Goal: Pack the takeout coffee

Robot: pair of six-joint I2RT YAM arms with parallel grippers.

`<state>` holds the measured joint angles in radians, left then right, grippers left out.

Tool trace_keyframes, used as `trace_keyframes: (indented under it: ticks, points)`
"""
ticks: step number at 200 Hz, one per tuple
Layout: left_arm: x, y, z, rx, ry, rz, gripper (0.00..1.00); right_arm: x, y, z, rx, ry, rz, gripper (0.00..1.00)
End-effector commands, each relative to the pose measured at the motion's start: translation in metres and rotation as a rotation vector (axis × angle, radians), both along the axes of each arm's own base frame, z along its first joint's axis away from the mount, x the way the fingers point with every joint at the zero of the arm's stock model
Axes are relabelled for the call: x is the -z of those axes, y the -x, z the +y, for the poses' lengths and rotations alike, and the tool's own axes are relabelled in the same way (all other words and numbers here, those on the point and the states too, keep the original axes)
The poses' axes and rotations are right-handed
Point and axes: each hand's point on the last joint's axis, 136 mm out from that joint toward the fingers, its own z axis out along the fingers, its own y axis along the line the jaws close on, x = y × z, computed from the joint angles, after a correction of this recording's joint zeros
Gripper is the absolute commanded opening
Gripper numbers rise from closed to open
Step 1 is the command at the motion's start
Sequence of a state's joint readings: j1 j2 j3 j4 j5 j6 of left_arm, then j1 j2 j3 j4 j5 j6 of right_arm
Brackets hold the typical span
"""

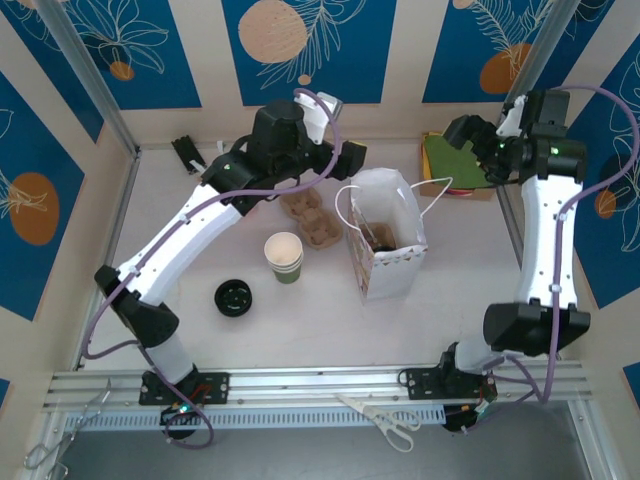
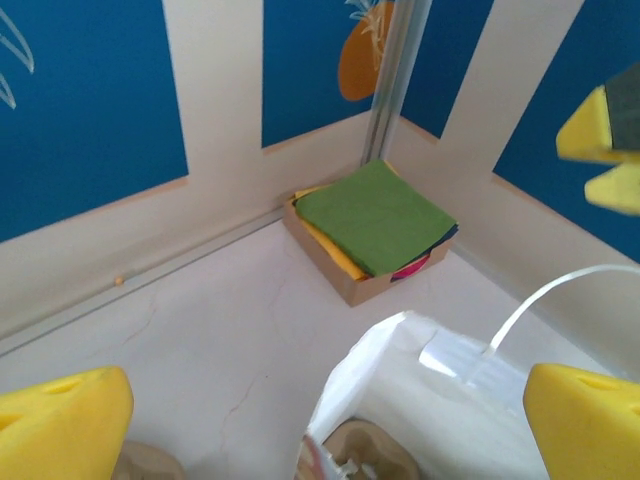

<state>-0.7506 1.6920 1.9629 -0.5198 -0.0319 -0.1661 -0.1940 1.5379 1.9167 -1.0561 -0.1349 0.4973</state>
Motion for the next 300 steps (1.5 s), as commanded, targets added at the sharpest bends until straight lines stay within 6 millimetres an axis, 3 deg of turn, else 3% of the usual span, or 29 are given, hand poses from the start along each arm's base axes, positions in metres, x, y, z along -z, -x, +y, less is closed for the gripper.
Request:
trace_keyframes:
  ticks: [1,21,74,99,141,173,265,288,300]
  points:
    - [0.014,0.004,0.016,-0.005,0.003,0.070,1.00,0.003,-0.017,-0.019,0.039,0.053,0.013,0.99]
    - [0.023,0.003,0.028,-0.021,0.014,0.109,1.00,0.022,-0.038,-0.037,0.080,0.082,0.071,0.99]
    - [0.029,0.009,0.048,-0.035,0.013,0.132,1.00,0.106,-0.092,-0.078,0.174,0.189,0.283,0.99]
    - [0.032,0.012,0.053,-0.042,0.000,0.134,1.00,0.137,-0.118,-0.085,0.176,0.253,0.315,1.00]
    - [0.034,0.013,0.061,-0.068,-0.007,0.145,1.00,0.190,-0.155,-0.093,0.184,0.253,0.364,0.92]
    - [0.033,0.012,0.066,-0.090,-0.010,0.144,1.00,0.218,-0.178,-0.090,0.143,0.272,0.367,0.89]
    - [0.037,0.009,0.076,-0.136,-0.027,0.175,1.00,0.285,-0.210,-0.074,0.091,0.274,0.379,0.92]
    - [0.036,0.009,0.080,-0.149,-0.031,0.174,1.00,0.293,-0.207,-0.075,0.094,0.283,0.405,0.85]
    - [0.037,0.009,0.082,-0.155,-0.031,0.173,1.00,0.293,-0.206,-0.076,0.088,0.285,0.408,0.76]
